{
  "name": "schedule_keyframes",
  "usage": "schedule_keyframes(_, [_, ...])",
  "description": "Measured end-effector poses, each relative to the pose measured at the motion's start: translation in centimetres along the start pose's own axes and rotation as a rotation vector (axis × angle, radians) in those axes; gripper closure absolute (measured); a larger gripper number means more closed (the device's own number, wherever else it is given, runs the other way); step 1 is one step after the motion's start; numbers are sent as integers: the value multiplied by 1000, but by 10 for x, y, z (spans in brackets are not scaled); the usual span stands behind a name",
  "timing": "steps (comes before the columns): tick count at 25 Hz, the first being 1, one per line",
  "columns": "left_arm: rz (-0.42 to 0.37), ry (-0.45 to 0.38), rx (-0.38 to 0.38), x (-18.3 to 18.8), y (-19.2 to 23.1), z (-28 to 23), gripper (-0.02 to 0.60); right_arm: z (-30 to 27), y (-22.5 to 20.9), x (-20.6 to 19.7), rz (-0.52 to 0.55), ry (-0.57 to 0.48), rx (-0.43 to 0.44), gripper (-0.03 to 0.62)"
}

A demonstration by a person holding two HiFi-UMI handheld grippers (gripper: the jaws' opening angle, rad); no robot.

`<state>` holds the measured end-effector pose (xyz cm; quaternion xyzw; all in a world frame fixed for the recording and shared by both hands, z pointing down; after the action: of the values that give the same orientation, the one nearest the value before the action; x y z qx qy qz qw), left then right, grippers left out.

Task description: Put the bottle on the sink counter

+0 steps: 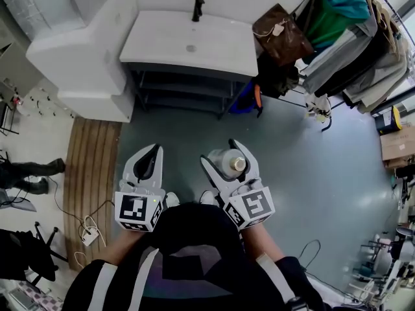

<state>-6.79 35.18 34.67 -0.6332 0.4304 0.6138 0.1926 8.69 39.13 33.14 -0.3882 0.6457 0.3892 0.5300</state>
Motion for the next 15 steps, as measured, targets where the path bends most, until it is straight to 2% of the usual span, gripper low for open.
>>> schedule_keyframes(9, [8, 2, 4, 0, 23, 18, 583, -15, 21, 14, 33, -12, 1, 249])
schedule_keyframes(15, [15, -17, 28, 6, 35, 20, 583, -26, 20, 19, 42, -18, 1, 249])
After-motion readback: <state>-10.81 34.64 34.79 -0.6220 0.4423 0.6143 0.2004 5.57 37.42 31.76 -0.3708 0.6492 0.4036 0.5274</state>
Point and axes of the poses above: the fingertips, and each gripper's own axes: z backward along the fingers, y to its left, x out of its top, the point moved 2 cm from there along z, backward along the fingers, and after that the axes turned 11 degrees about z, right-handed, at the moved point
